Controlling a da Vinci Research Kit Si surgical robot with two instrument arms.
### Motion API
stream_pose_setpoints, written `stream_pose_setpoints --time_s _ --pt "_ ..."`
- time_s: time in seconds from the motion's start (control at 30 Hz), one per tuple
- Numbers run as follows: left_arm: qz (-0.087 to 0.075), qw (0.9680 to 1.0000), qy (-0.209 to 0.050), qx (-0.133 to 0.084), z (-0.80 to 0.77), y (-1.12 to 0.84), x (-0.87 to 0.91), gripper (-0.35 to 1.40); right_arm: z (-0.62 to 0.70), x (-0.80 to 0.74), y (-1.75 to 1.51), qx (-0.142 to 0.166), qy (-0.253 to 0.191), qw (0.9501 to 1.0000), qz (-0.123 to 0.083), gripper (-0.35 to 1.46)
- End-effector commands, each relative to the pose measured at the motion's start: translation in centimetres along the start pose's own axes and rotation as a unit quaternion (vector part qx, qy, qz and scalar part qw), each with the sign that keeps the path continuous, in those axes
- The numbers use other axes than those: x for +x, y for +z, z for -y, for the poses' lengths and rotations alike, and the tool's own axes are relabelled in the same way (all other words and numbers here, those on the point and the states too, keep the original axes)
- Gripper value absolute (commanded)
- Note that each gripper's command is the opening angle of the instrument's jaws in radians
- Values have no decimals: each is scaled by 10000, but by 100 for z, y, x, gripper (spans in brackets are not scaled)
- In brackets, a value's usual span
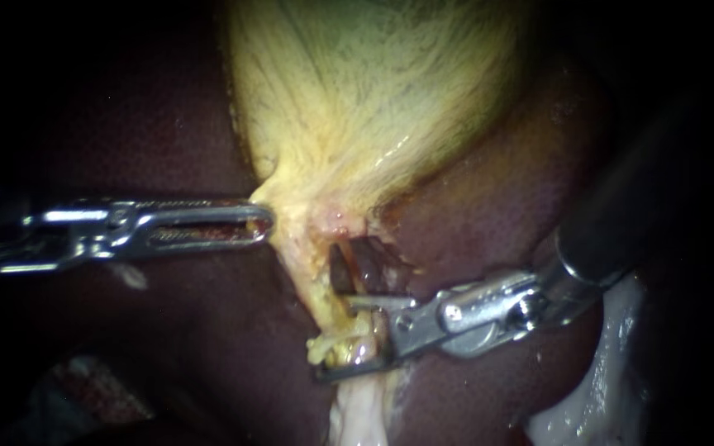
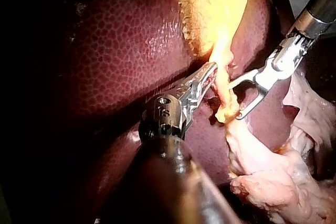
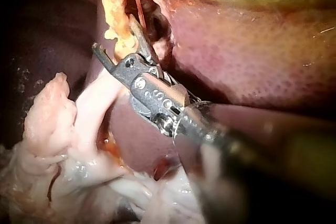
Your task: Going back first clip left tube
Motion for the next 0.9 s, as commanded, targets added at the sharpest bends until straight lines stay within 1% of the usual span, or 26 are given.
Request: stream_pose_setpoints --time_s 0.03,0.17,0.37,0.53,0.7,0.83,0.9 --pt "-1 10000 1 -2 0 0 0 -35 0 1 -6 -79 1 10000 7 60" --pt "0 10000 1 -4 -1 1 0 -35 -1 1 -31 -229 35 9997 34 60" --pt "1 10000 3 -4 -1 2 0 -35 -6 5 -75 -377 -8 9993 75 60" --pt "3 10000 11 -5 -4 4 3 -35 -10 18 -109 -478 -103 9988 12 60" --pt "5 10000 19 -5 -7 6 5 -35 -6 34 -138 -437 -193 9988 -61 60" --pt "13 10000 27 -16 -8 11 8 -35 -5 45 -149 -427 -309 9985 -116 60" --pt "20 10000 34 -24 -10 16 10 -35 -4 47 -150 -431 -333 9984 -144 60"
